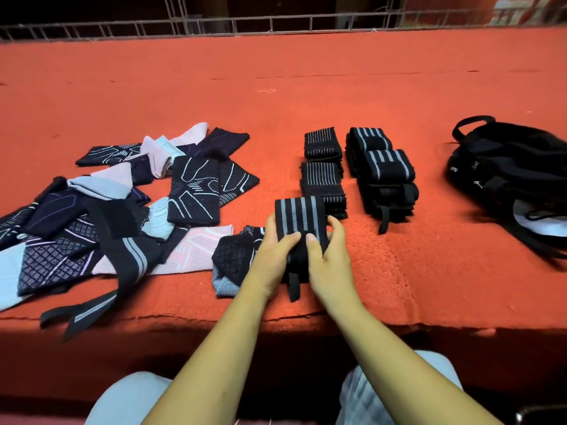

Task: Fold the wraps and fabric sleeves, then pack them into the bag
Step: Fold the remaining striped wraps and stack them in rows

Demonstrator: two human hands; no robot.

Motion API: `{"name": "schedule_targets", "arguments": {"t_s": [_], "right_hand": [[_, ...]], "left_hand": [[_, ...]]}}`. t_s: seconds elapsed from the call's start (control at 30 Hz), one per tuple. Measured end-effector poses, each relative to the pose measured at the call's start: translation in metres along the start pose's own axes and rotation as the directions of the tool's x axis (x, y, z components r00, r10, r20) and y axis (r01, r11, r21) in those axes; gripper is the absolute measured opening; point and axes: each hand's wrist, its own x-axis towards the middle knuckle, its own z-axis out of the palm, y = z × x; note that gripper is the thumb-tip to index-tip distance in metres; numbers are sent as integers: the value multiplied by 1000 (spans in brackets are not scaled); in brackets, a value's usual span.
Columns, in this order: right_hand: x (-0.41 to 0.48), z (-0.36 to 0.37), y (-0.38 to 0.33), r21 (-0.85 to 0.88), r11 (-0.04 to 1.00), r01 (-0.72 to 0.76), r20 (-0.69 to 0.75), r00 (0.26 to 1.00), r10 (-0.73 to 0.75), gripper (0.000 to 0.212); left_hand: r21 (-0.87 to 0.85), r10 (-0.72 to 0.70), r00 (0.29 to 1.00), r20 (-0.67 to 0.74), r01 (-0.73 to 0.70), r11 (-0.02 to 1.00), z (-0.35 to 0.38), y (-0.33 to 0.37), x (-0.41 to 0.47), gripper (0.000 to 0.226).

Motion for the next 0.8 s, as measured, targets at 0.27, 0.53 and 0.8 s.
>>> {"name": "schedule_targets", "arguments": {"t_s": [0.27, 0.53, 0.8], "right_hand": [[2, -43, 0, -12, 1000, -4, 79, 997, 5, 45], [21, -126, 15, -92, 995, -37, -160, 987, 22, 36], [30, -167, 47, -280, 949, -148, -213, 973, 89, 32]], "left_hand": [[324, 131, 991, 4, -125, 938, 27, 4, -10, 41], [206, -56, 992, 112, 32, 978, 108, 7, -5, 81], [501, -2, 967, 255, -130, 856, 148, -14, 5, 47]]}}
